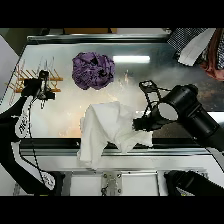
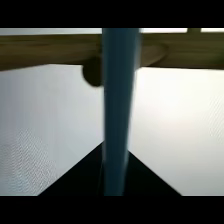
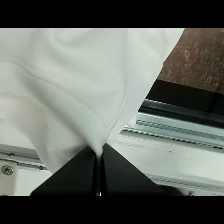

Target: Fold the clothes and pants, and hang the long-sleeved shirts on hangers.

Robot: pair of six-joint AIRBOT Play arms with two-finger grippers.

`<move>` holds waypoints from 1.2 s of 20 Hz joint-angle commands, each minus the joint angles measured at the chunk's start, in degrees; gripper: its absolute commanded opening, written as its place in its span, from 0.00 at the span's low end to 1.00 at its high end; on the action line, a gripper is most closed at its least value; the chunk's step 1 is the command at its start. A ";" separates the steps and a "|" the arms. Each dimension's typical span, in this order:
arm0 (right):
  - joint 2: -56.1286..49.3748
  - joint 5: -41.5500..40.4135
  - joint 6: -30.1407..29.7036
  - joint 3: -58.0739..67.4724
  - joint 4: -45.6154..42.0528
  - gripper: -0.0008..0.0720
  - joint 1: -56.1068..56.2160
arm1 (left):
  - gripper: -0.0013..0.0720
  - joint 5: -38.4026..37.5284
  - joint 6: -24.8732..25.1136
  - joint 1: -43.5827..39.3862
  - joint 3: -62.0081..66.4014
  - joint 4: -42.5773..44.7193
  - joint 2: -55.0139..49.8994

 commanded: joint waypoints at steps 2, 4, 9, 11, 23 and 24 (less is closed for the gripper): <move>-0.02 0.02 0.00 -0.02 0.00 0.04 0.04 | 0.05 -1.53 0.02 -0.42 0.04 -0.02 6.91; -0.02 0.02 0.00 -0.02 0.00 0.04 0.04 | 0.05 -2.49 0.04 -1.18 0.04 -0.11 12.04; -0.02 0.02 0.00 -0.02 0.00 0.04 0.04 | 0.05 -6.54 2.05 -6.36 0.04 -0.17 23.50; -0.02 0.02 0.00 -0.02 0.00 0.04 0.04 | 0.05 -7.63 3.26 -8.96 0.04 -0.24 27.32; -0.02 0.02 0.00 -0.02 0.00 0.04 0.04 | 0.05 -44.48 60.87 -7.06 0.02 -43.67 37.94; -0.02 0.02 0.00 -0.02 0.00 0.04 0.04 | 0.05 -45.13 60.83 -6.36 0.04 -43.65 37.97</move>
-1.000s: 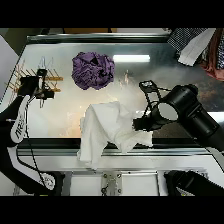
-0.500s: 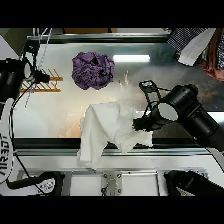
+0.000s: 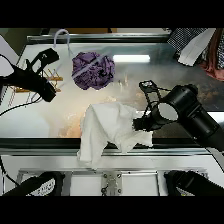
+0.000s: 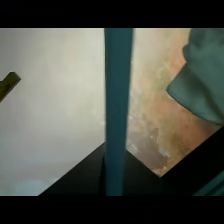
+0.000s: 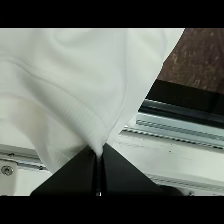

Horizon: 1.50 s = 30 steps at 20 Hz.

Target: Fold the clothes and pants, and hang the long-sleeved shirts on hangers.

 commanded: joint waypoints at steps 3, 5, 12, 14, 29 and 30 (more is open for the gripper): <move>-0.02 0.02 0.00 0.00 0.02 0.04 0.04 | 0.05 -10.91 13.92 3.76 -0.33 -10.05 0.63; -0.02 0.02 0.00 0.00 0.02 0.04 0.04 | 0.05 -13.51 24.00 4.87 -1.95 -11.17 0.68; -0.02 0.02 0.00 0.00 0.02 0.04 0.04 | 0.05 -14.27 32.46 9.42 -15.26 -18.25 3.78; -0.02 0.02 0.00 0.00 0.02 0.04 0.04 | 0.05 -13.07 32.48 8.96 -19.30 -17.79 6.43; 0.07 7.21 -2.21 5.05 -0.79 0.04 -10.43 | 0.05 -13.57 33.66 1.88 -26.08 -17.90 12.15; 0.09 7.37 -2.19 5.14 -0.66 0.04 -10.88 | 0.05 -13.55 33.40 1.05 -26.08 -17.88 12.15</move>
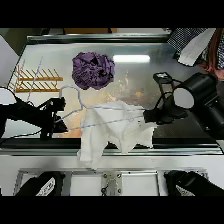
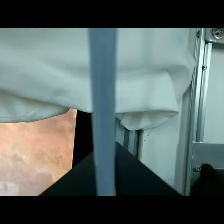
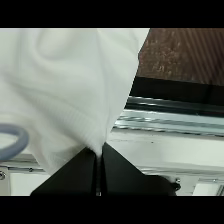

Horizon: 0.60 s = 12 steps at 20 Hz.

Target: Fold the clothes and pants, and hang the long-sleeved shirts on hangers.

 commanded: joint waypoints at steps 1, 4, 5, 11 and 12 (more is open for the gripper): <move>0.09 1.88 -0.24 0.83 0.31 0.04 -2.58 | 0.05 -0.39 -0.46 -3.02 -0.09 0.07 0.07; 0.09 1.90 -0.66 0.92 1.42 0.04 -2.60 | 0.05 -0.39 -1.53 -5.16 -0.09 0.07 -1.60; 0.09 1.90 -0.66 0.92 1.40 0.04 -2.60 | 0.05 -0.39 -1.90 -6.01 -0.09 0.07 -2.84; 0.11 2.08 -0.68 0.92 2.25 0.04 -2.58 | 0.05 5.86 -4.55 -7.80 0.00 -0.07 -8.07; 0.09 2.29 -1.14 0.92 2.25 0.04 -2.58 | 0.05 6.56 -4.57 -7.65 0.07 -0.02 -7.96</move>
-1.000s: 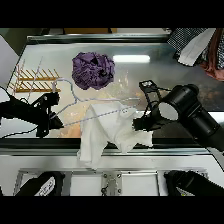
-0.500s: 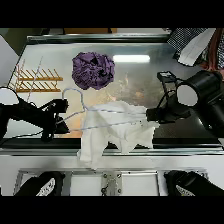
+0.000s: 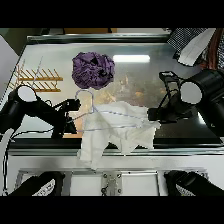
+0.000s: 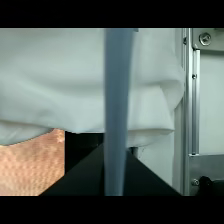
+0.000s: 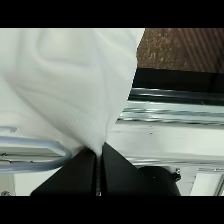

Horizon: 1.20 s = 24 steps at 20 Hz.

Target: Fold the clothes and pants, and hang the long-sleeved shirts on hangers.

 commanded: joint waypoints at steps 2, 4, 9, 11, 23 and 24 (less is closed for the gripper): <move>0.07 0.46 -1.01 0.07 0.50 0.04 -0.02 | 0.05 4.70 -1.05 0.22 0.15 0.09 -0.15; 0.04 0.44 -1.01 0.07 0.48 0.04 -0.02 | 0.05 6.54 -1.05 1.20 0.15 0.07 0.94; 0.11 -0.02 -1.01 0.07 0.35 0.04 -0.02 | 0.05 6.62 -1.07 1.66 0.13 -0.07 1.01; 0.24 -1.11 -1.01 0.22 -0.72 0.04 -0.02 | 0.05 6.19 -1.09 0.72 0.13 -0.02 1.01; 0.28 -0.61 1.33 1.88 -4.55 0.04 -0.04 | 0.05 1.73 -24.81 -5.31 5.42 0.07 1.05; 0.28 -0.61 1.92 1.88 -4.52 0.04 -0.04 | 0.05 1.95 -28.48 -6.58 4.83 0.09 1.11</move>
